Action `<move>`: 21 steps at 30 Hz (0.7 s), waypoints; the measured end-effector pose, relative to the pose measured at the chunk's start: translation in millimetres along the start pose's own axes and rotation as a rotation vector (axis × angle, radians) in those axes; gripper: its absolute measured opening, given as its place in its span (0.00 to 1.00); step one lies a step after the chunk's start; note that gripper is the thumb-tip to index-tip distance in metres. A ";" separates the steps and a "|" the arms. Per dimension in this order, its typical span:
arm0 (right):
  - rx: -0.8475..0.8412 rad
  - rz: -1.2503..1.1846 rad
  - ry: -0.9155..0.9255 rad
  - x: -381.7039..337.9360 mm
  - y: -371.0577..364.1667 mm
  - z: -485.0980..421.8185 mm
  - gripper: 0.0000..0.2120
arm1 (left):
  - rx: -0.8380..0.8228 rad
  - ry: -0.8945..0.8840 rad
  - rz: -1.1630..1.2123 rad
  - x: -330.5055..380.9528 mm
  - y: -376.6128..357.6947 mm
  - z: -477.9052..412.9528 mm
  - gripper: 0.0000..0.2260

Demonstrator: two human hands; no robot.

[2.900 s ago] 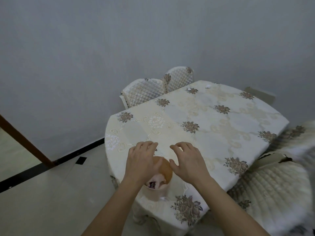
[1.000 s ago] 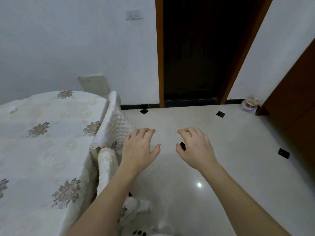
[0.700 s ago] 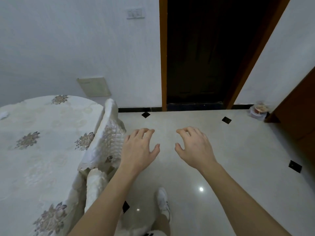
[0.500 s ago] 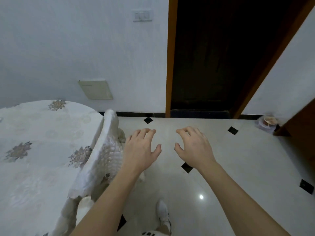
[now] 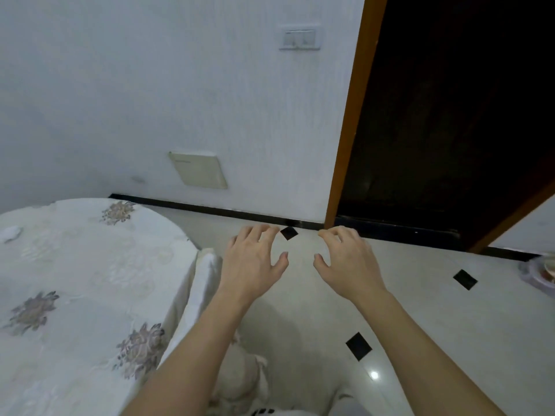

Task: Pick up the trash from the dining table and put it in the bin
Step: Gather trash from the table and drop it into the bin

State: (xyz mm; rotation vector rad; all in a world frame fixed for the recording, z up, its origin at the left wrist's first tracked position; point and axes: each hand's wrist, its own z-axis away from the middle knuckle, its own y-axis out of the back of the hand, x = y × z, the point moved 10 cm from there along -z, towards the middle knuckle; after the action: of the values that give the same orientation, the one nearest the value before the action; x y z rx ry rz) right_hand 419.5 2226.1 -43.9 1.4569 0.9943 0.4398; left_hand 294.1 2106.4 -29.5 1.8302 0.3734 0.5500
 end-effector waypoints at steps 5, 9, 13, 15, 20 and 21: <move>-0.035 -0.011 0.073 8.8 -23.7 -73.1 0.21 | 0.014 0.075 -0.021 -26.8 -20.7 -57.7 0.23; -0.034 -0.025 0.142 19.6 -33.2 -147.9 0.19 | 0.035 0.137 -0.060 -48.5 -35.8 -116.6 0.24; -0.073 -0.054 0.210 35.0 -44.4 -228.0 0.19 | 0.039 0.218 -0.092 -66.7 -48.2 -179.5 0.24; -0.094 -0.057 0.258 37.5 -47.4 -268.0 0.20 | 0.039 0.260 -0.120 -74.5 -50.3 -210.2 0.23; -0.147 -0.084 0.389 25.2 -59.1 -348.1 0.19 | 0.047 0.374 -0.159 -98.0 -47.6 -268.2 0.22; -0.150 -0.093 0.415 20.8 -62.5 -360.3 0.19 | 0.056 0.394 -0.164 -103.3 -46.0 -274.4 0.22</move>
State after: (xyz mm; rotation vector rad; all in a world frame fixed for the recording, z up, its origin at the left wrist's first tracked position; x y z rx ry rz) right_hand 133.5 2455.0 -46.9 1.2019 1.3211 0.7529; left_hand 59.4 2287.9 -21.3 1.7202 0.8032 0.7932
